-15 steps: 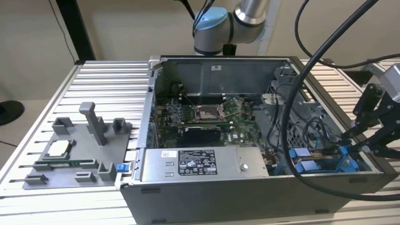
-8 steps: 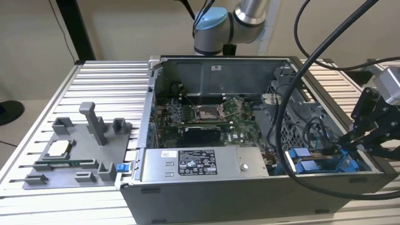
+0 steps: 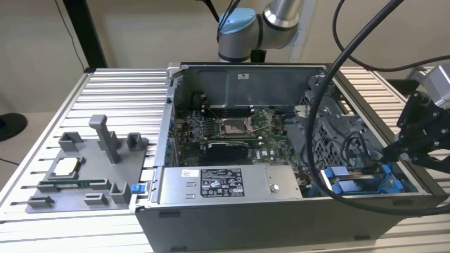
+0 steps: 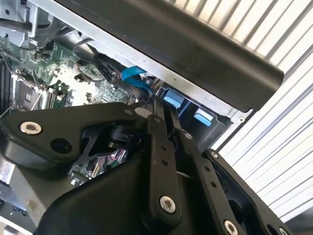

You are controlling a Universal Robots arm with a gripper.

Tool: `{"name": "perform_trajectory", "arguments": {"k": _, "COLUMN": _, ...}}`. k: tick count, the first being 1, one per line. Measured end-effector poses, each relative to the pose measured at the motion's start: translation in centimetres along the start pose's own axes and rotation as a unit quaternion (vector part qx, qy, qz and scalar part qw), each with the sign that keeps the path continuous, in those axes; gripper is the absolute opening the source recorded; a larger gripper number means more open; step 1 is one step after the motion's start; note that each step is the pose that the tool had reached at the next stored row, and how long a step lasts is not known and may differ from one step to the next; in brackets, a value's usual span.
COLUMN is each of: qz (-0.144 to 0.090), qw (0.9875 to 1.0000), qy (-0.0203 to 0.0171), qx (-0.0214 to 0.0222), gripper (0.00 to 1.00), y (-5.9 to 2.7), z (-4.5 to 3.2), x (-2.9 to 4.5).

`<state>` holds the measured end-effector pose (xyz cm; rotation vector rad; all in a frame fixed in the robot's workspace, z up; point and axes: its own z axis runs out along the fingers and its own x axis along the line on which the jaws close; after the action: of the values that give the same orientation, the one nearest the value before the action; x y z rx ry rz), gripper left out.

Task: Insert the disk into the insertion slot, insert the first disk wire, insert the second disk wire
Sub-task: 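Insert the second disk wire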

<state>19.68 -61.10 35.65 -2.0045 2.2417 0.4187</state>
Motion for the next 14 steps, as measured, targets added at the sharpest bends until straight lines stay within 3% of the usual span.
{"name": "perform_trajectory", "arguments": {"k": 7, "qz": 0.007, "qw": 0.9998, "qy": -0.0179, "qx": 0.0003, "gripper": 0.0, "y": 0.77, "z": -1.55, "x": -0.37}}
{"name": "perform_trajectory", "arguments": {"k": 10, "qz": 0.009, "qw": 0.9997, "qy": -0.0219, "qx": 0.0002, "gripper": 0.0, "y": 1.22, "z": -1.89, "x": -0.43}}
{"name": "perform_trajectory", "arguments": {"k": 14, "qz": 0.009, "qw": 0.9997, "qy": -0.0241, "qx": 0.0002, "gripper": 0.0, "y": 1.91, "z": -2.32, "x": -0.48}}
